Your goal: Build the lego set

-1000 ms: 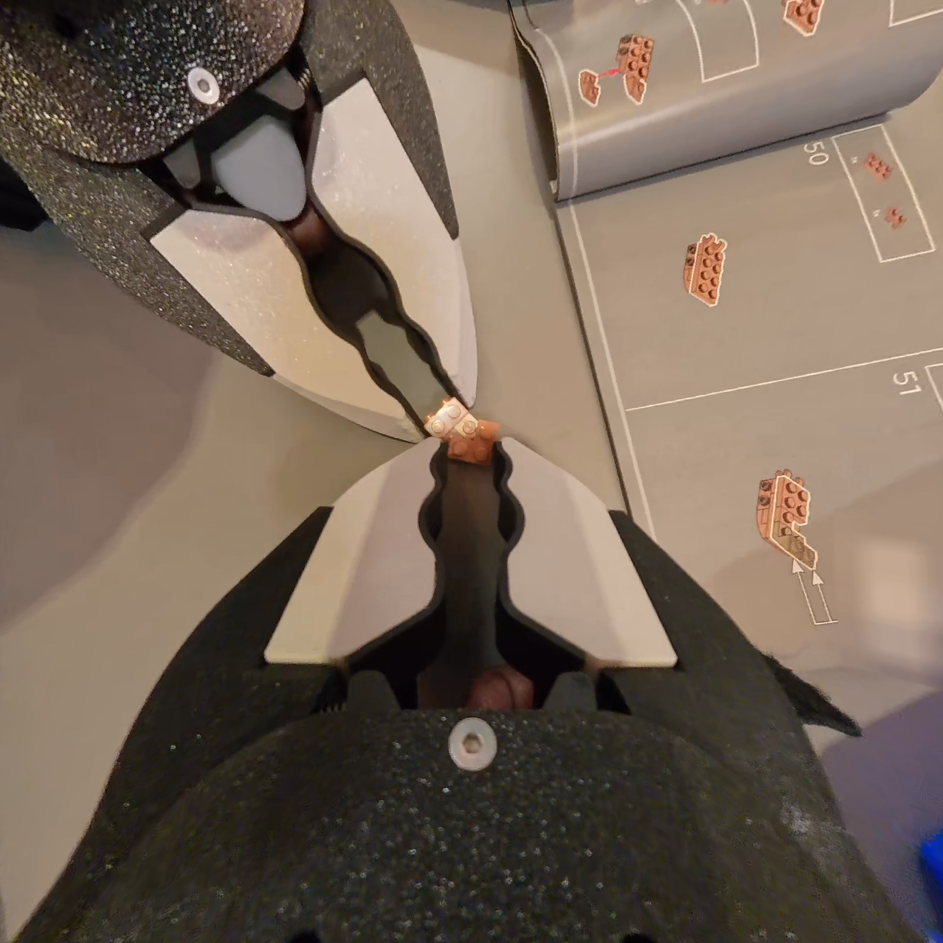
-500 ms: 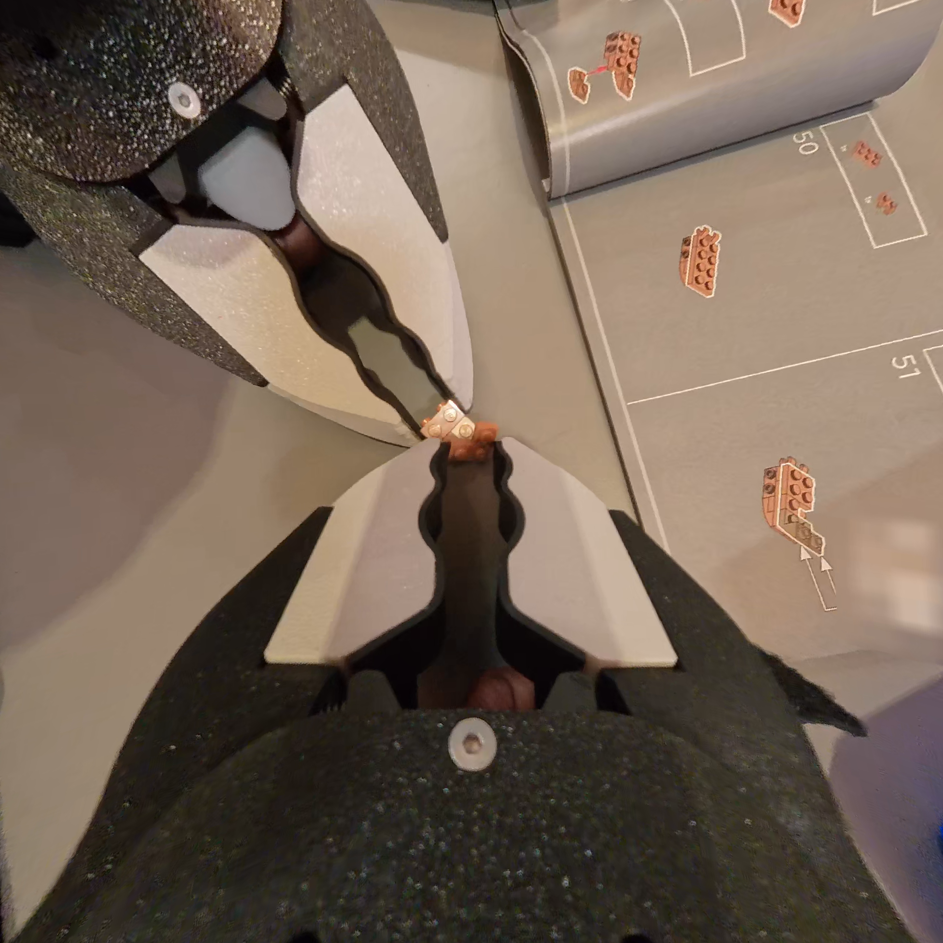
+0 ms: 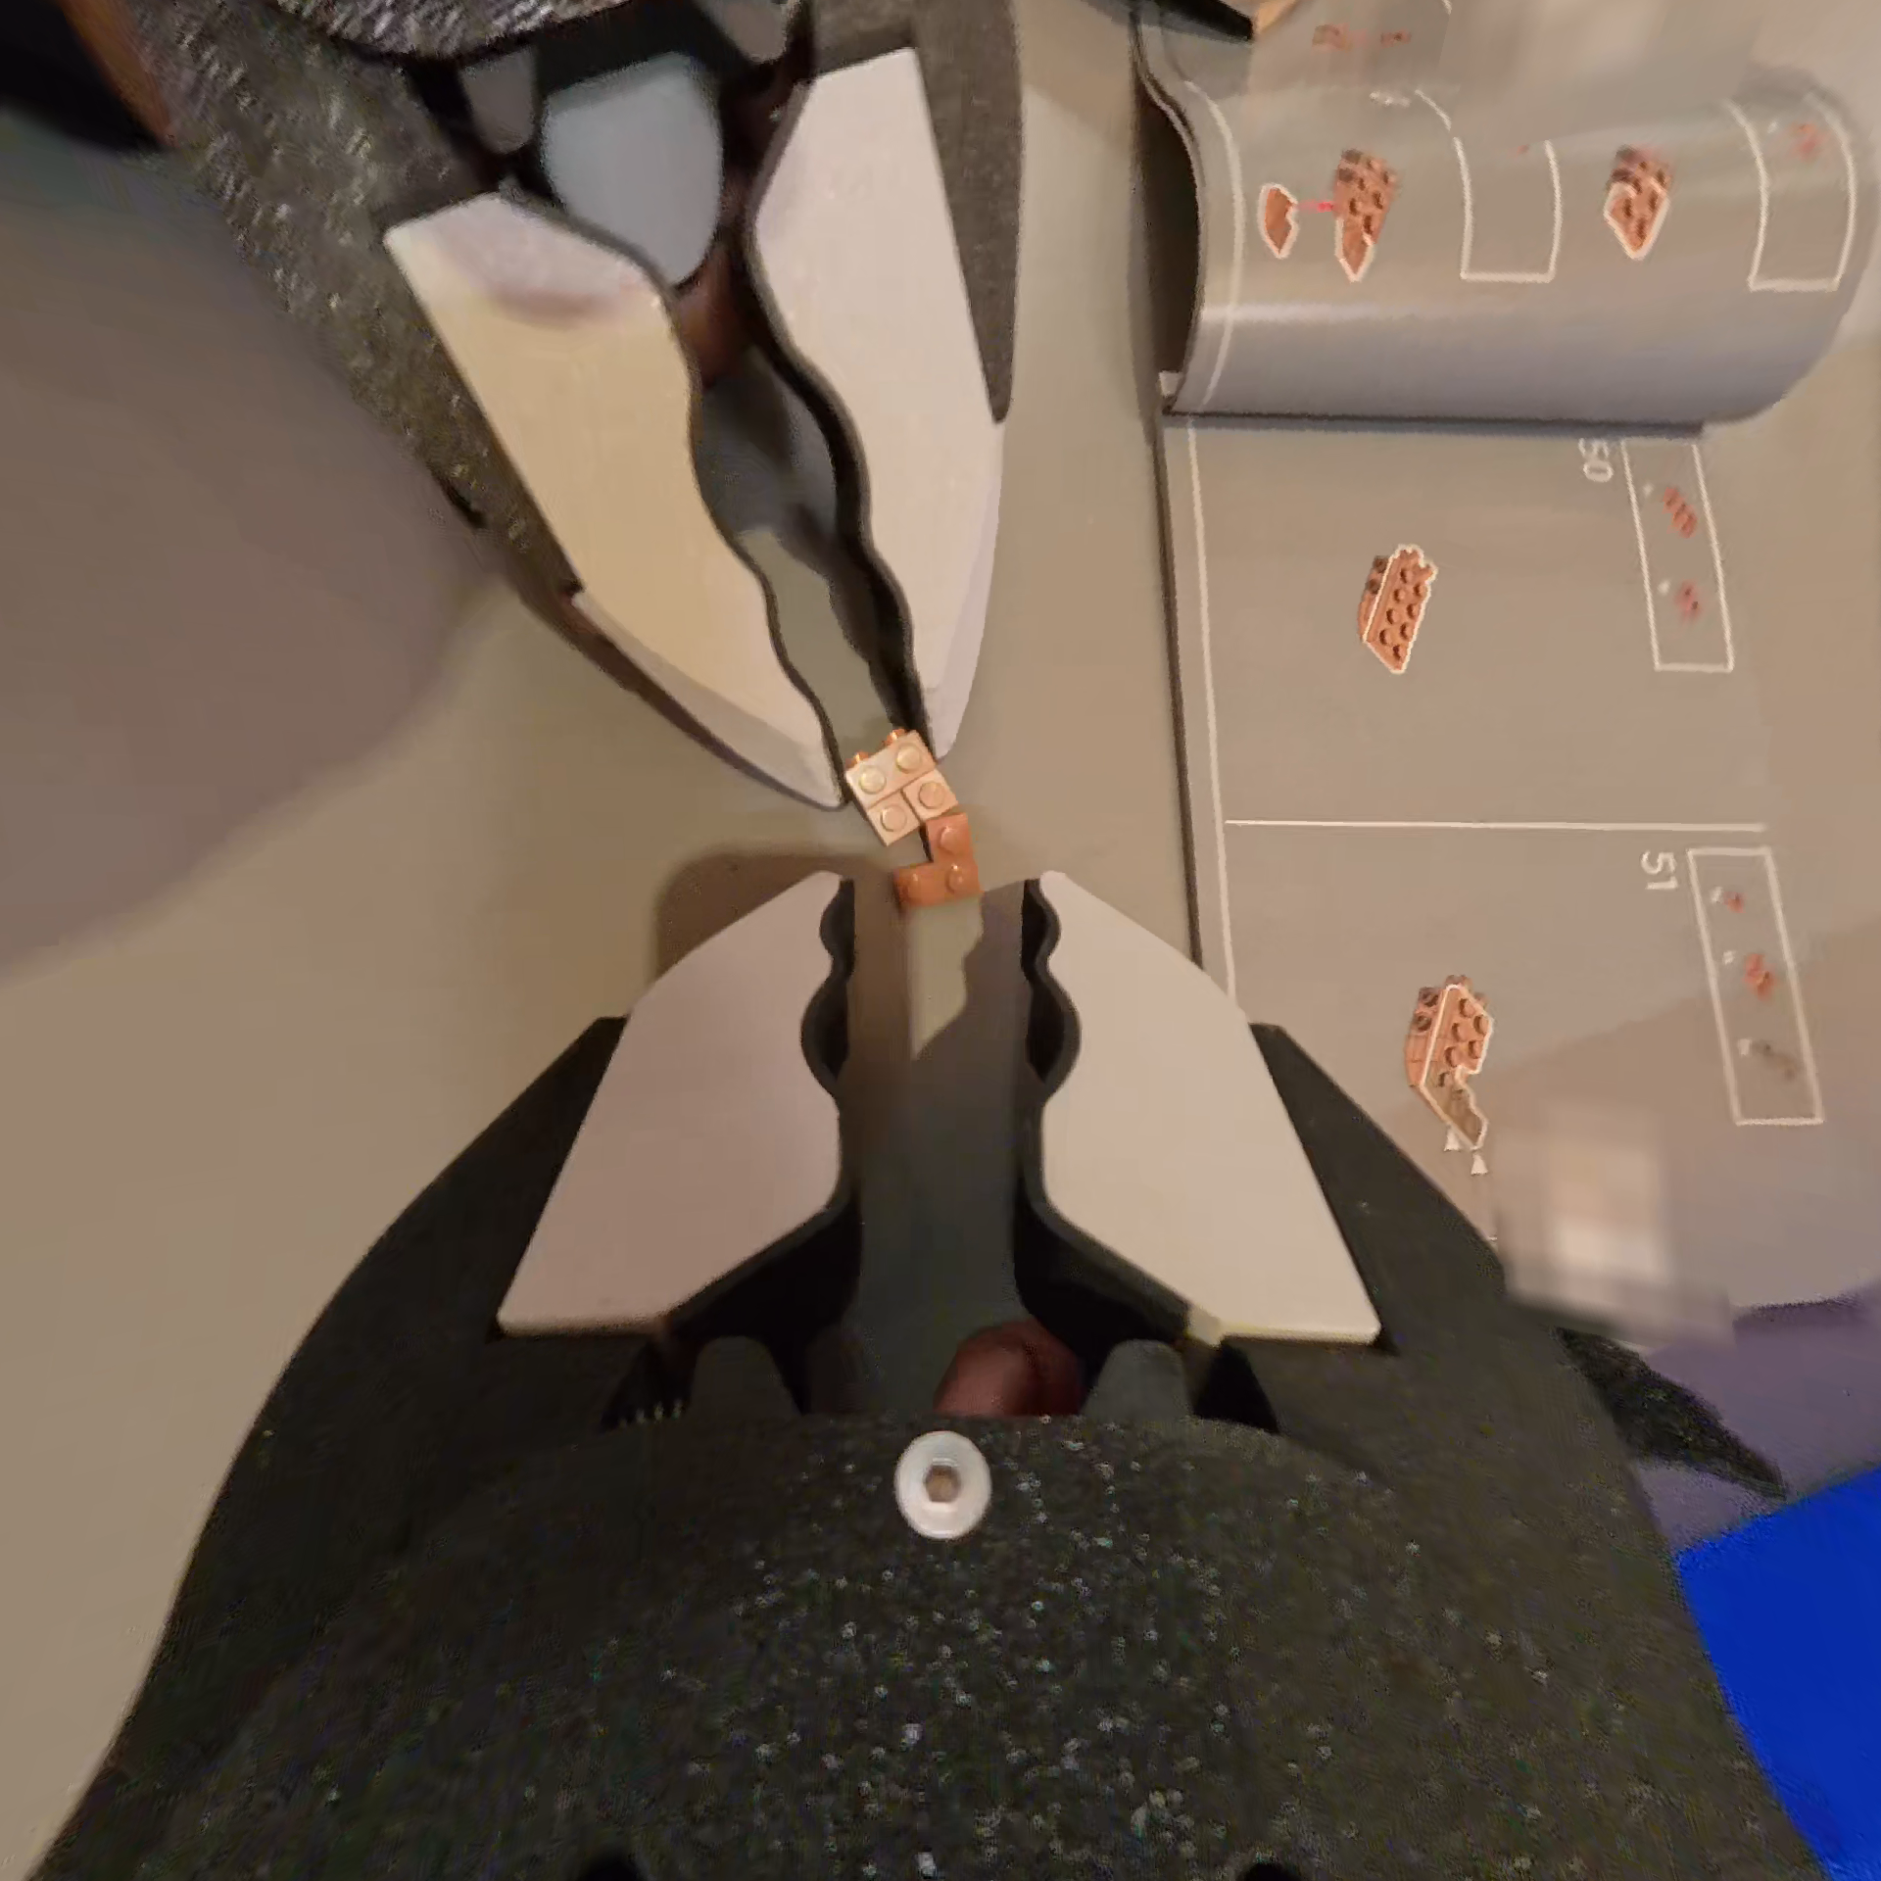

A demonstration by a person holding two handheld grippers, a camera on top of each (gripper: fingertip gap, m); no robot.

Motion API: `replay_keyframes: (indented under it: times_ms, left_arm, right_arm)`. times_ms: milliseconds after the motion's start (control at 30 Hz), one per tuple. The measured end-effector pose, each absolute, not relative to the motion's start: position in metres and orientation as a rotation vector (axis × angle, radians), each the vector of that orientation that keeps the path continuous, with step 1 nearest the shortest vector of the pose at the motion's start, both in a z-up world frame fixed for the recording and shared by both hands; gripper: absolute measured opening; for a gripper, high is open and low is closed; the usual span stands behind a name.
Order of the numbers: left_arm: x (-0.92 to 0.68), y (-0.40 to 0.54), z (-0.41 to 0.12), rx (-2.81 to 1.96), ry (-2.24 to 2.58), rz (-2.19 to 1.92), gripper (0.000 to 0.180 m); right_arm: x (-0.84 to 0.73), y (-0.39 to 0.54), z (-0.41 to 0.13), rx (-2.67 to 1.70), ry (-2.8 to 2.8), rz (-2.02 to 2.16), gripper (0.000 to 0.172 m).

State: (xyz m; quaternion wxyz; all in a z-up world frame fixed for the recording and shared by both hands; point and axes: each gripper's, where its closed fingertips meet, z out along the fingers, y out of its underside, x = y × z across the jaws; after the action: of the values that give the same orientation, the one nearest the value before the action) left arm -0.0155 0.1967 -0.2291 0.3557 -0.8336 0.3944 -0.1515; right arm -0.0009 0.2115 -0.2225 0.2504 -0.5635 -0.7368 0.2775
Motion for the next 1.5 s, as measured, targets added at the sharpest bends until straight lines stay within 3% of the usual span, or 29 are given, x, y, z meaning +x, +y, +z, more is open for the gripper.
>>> replay_keyframes:
  times_ms: [233,367,867,1500]
  left_arm:
    - [-0.016,0.197,-0.230,-2.162,1.015,-0.404,0.015]
    - [-0.016,0.197,-0.230,-2.164,1.012,-0.405,0.015]
    - [-0.019,0.208,-0.218,-2.055,0.973,-0.284,0.016]
    - [-0.022,0.219,-0.199,-1.919,0.901,-0.166,0.016]
  right_arm:
    - [-0.003,0.214,-0.227,-1.397,-2.130,0.758,0.032]
    - [-0.004,0.211,-0.230,-1.403,-2.160,0.770,0.016]
    - [-0.010,0.215,-0.214,-1.903,-1.761,1.071,0.016]
    - [-0.017,0.225,-0.196,-2.009,-1.564,1.130,0.016]
